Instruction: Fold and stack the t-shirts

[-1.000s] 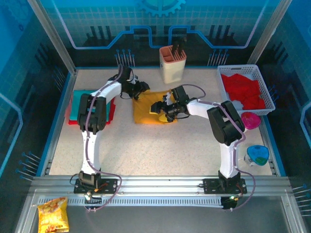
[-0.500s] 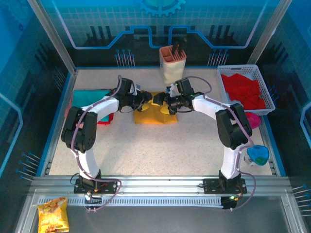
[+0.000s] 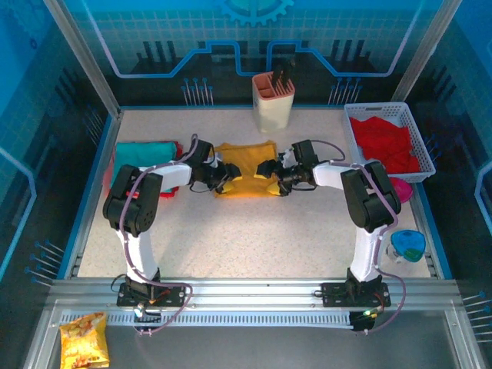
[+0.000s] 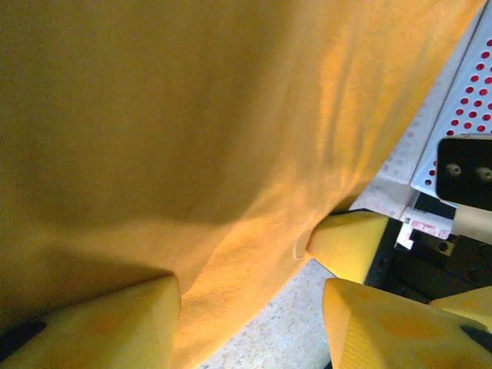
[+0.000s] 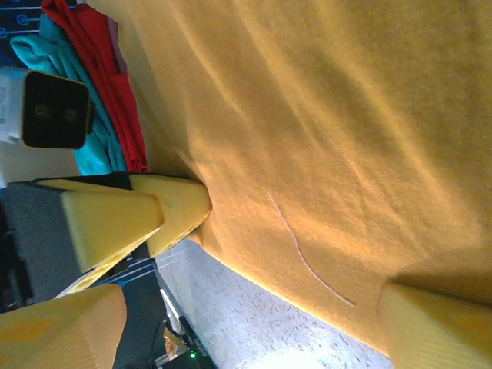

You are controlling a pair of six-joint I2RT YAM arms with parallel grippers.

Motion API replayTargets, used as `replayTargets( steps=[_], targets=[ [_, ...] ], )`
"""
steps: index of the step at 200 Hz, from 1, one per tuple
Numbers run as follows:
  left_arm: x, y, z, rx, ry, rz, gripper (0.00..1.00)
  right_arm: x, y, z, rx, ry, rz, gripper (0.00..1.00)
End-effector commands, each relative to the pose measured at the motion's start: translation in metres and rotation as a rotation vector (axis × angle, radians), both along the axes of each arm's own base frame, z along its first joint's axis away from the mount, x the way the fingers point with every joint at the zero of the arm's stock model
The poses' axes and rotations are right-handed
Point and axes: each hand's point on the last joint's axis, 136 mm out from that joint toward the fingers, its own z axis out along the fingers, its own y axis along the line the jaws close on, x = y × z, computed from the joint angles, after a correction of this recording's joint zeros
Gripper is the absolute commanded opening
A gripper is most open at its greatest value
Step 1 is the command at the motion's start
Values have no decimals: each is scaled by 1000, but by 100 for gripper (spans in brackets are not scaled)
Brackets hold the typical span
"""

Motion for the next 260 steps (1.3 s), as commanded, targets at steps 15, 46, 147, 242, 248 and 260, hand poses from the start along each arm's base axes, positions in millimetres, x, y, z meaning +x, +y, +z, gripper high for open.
replayTargets(
  steps=[15,46,147,242,248,260],
  targets=[
    [-15,30,-21,46,56,5,52,-8,-26,-30,-80,74,-50,86],
    [-10,55,3,85,13,16,53,-5,-32,-21,-79,60,-57,86],
    [28,88,6,178,-94,-11,61,8,-31,-2,-42,27,-45,85],
    [52,46,-17,117,-117,-57,58,7,-33,-4,-43,34,-46,85],
    [53,44,-16,111,-116,-57,58,8,-33,-4,-43,35,-48,85],
    [53,43,-18,116,-106,-62,57,8,-33,-4,-41,36,-48,85]
  ],
)
